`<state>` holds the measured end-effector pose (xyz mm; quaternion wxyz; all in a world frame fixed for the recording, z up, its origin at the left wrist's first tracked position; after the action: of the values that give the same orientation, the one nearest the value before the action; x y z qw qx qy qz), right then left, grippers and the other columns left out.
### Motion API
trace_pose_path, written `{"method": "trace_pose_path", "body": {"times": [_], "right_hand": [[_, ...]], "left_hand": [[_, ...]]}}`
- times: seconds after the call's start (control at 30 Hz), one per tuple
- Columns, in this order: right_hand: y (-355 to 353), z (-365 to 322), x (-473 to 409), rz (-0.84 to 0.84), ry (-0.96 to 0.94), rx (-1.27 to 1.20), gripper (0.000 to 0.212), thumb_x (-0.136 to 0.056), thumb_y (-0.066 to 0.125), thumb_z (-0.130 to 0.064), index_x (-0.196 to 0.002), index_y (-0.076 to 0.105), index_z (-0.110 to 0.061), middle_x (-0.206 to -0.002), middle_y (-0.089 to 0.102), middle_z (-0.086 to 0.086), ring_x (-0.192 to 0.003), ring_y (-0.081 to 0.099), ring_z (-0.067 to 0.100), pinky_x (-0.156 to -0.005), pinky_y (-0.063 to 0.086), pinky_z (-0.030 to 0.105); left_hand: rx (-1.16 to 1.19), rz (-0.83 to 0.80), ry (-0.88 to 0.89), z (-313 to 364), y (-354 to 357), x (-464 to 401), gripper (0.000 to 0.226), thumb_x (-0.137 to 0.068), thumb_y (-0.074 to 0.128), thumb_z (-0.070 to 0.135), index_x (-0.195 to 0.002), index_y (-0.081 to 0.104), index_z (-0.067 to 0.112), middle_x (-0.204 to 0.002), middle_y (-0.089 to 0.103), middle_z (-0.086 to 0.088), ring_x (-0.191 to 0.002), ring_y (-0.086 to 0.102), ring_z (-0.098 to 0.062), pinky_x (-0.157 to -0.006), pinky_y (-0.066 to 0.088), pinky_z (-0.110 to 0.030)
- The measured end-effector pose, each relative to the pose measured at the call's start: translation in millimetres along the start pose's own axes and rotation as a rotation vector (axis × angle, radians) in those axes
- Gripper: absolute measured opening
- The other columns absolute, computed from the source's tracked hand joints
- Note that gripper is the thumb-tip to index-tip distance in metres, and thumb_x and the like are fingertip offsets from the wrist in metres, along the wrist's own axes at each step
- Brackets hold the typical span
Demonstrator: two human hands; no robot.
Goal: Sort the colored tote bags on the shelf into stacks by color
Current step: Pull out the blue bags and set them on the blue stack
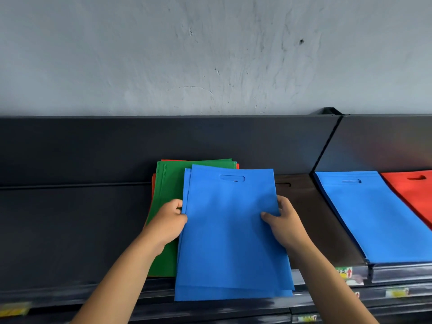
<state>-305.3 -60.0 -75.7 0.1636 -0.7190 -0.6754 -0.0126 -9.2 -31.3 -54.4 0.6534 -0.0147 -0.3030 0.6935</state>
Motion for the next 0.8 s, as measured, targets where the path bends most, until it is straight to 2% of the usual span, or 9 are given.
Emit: {"method": "trace_pose_path", "body": {"times": [0.1, 0.17, 0.3, 0.33, 0.43, 0.5, 0.6, 0.7, 0.8], "right_hand": [[1, 2, 4, -0.049, -0.049, 0.067, 0.050, -0.101, 0.065, -0.010, -0.140, 0.050, -0.037, -0.127, 0.071, -0.012, -0.110, 0.073, 0.012, -0.094, 0.063, 0.044], [1, 3, 7, -0.081, -0.081, 0.104, 0.058, -0.100, 0.065, -0.008, -0.144, 0.048, -0.043, -0.126, 0.072, -0.016, -0.112, 0.073, 0.010, -0.095, 0.063, 0.042], [-3, 2, 12, -0.115, -0.099, 0.098, 0.070, -0.098, 0.065, -0.005, -0.148, 0.046, -0.049, -0.128, 0.073, -0.019, -0.114, 0.073, 0.008, -0.094, 0.062, 0.040], [-3, 2, 12, -0.121, -0.099, 0.089, 0.071, -0.098, 0.066, -0.006, -0.149, 0.044, -0.049, -0.129, 0.073, -0.017, -0.115, 0.073, 0.010, -0.094, 0.062, 0.042], [-7, 2, 14, -0.097, -0.075, 0.043, 0.075, -0.096, 0.072, -0.018, -0.156, 0.036, -0.046, -0.128, 0.073, -0.011, -0.111, 0.076, 0.016, -0.092, 0.064, 0.048], [-11, 1, 16, -0.083, -0.074, 0.004, 0.070, -0.097, 0.071, -0.017, -0.153, 0.039, -0.046, -0.127, 0.073, -0.010, -0.109, 0.076, 0.016, -0.090, 0.065, 0.048], [-24, 4, 21, -0.046, -0.063, -0.032, 0.064, -0.099, 0.069, -0.016, -0.147, 0.044, -0.048, -0.129, 0.071, -0.011, -0.110, 0.075, 0.016, -0.090, 0.065, 0.047], [-41, 4, 25, 0.015, -0.034, -0.076, 0.054, -0.101, 0.068, -0.015, -0.140, 0.045, -0.045, -0.127, 0.070, -0.012, -0.108, 0.076, 0.015, -0.090, 0.065, 0.046], [-57, 8, 22, 0.051, -0.029, -0.114, 0.058, -0.102, 0.066, -0.014, -0.149, 0.043, -0.041, -0.132, 0.066, -0.013, -0.112, 0.073, 0.016, -0.094, 0.064, 0.046]], "left_hand": [[0.058, -0.007, 0.015, 2, 4, 0, 0.019, -0.103, 0.052, 0.029, -0.121, 0.059, 0.024, -0.105, 0.071, -0.002, -0.090, 0.064, -0.020, -0.076, 0.047, -0.034], [0.034, 0.010, 0.033, 2, 9, 0, 0.024, -0.106, 0.050, 0.044, -0.122, 0.052, 0.026, -0.109, 0.064, 0.003, -0.088, 0.058, -0.012, -0.072, 0.043, -0.027], [0.021, 0.049, 0.073, -1, 14, -2, 0.020, -0.106, 0.051, 0.032, -0.125, 0.052, 0.028, -0.112, 0.070, -0.012, -0.071, 0.053, -0.018, -0.066, 0.046, -0.033], [0.021, 0.050, 0.076, -1, 14, -2, 0.024, -0.105, 0.050, 0.030, -0.129, 0.050, 0.029, -0.113, 0.070, -0.011, -0.071, 0.057, -0.019, -0.067, 0.049, -0.035], [0.041, 0.036, 0.093, 5, 16, 2, 0.026, -0.104, 0.050, 0.022, -0.127, 0.051, 0.035, -0.110, 0.072, 0.001, -0.077, 0.065, -0.030, -0.067, 0.050, -0.034], [0.060, 0.024, 0.101, 12, 18, 3, 0.030, -0.102, 0.050, 0.015, -0.114, 0.053, 0.043, -0.105, 0.075, 0.001, -0.096, 0.069, -0.042, -0.071, 0.052, -0.039], [0.055, 0.002, 0.099, 27, 26, 4, 0.037, -0.097, 0.050, 0.012, -0.111, 0.052, 0.047, -0.102, 0.076, 0.000, -0.102, 0.070, -0.042, -0.079, 0.058, -0.050], [0.031, -0.058, 0.121, 36, 38, 3, 0.045, -0.094, 0.048, 0.011, -0.106, 0.051, 0.054, -0.102, 0.077, -0.003, -0.091, 0.072, -0.040, -0.074, 0.053, -0.044], [0.009, -0.081, 0.131, 43, 53, 1, 0.049, -0.091, 0.048, 0.009, -0.102, 0.051, 0.056, -0.110, 0.075, -0.007, -0.087, 0.069, -0.035, -0.075, 0.050, -0.042]]}}
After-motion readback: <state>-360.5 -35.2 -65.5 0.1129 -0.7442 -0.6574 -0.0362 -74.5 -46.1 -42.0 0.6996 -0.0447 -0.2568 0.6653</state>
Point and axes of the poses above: each hand's wrist, its own x-axis away from the middle knuckle, its own y-axis out of the palm, z = x × y, the point moved 1 cm from there along -x, towards the middle knuckle
